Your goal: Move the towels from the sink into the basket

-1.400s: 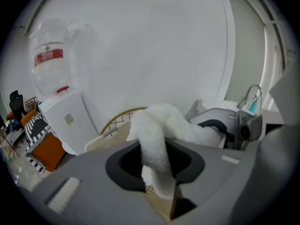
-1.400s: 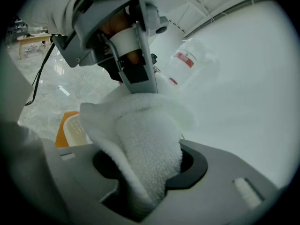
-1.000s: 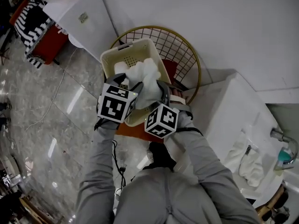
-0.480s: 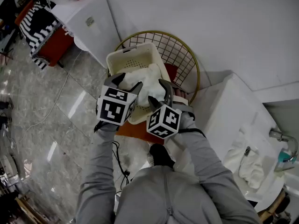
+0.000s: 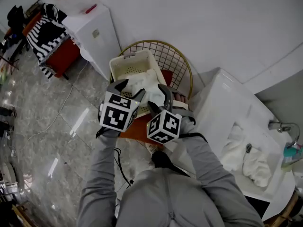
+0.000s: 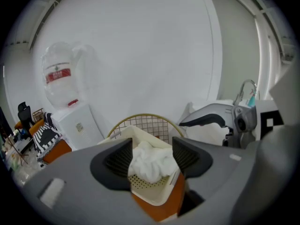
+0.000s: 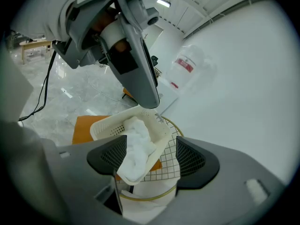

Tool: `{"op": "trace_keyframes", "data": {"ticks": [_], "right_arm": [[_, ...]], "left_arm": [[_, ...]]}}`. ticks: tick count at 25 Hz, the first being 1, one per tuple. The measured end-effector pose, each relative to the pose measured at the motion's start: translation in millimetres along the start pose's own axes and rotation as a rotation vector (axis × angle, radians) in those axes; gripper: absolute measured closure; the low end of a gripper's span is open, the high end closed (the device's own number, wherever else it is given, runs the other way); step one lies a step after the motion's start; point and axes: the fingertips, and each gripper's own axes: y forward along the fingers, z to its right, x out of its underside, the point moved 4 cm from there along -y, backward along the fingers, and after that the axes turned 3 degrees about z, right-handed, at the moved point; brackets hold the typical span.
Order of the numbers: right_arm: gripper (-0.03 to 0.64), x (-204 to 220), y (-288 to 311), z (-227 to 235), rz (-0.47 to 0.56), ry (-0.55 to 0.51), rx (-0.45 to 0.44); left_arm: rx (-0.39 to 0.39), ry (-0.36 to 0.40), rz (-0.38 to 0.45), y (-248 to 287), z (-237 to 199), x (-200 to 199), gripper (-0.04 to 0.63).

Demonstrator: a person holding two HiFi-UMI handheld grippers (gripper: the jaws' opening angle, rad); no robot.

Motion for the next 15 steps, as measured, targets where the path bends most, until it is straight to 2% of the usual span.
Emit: {"op": "trace_keyframes", "data": {"ticks": [3, 8, 15], "right_arm": [[0.308, 12.3, -43.6, -2.4, -0.01, -0.005, 0.058], [0.308, 49.6, -124.8, -8.5, -0.047, 0.048, 0.133], [0.307, 124.4, -209.4, -15.8, -0.157, 0.146, 0.209]], "left_arm": [[0.028, 0.056, 0.026, -16.0, 39.3, -6.5, 0.284], [0.109, 0.124, 0.074, -37.8, 122.6, -18.0, 0.284], [0.287, 0.186, 0.08, -36.5, 240.5, -27.3, 0.284]]}}
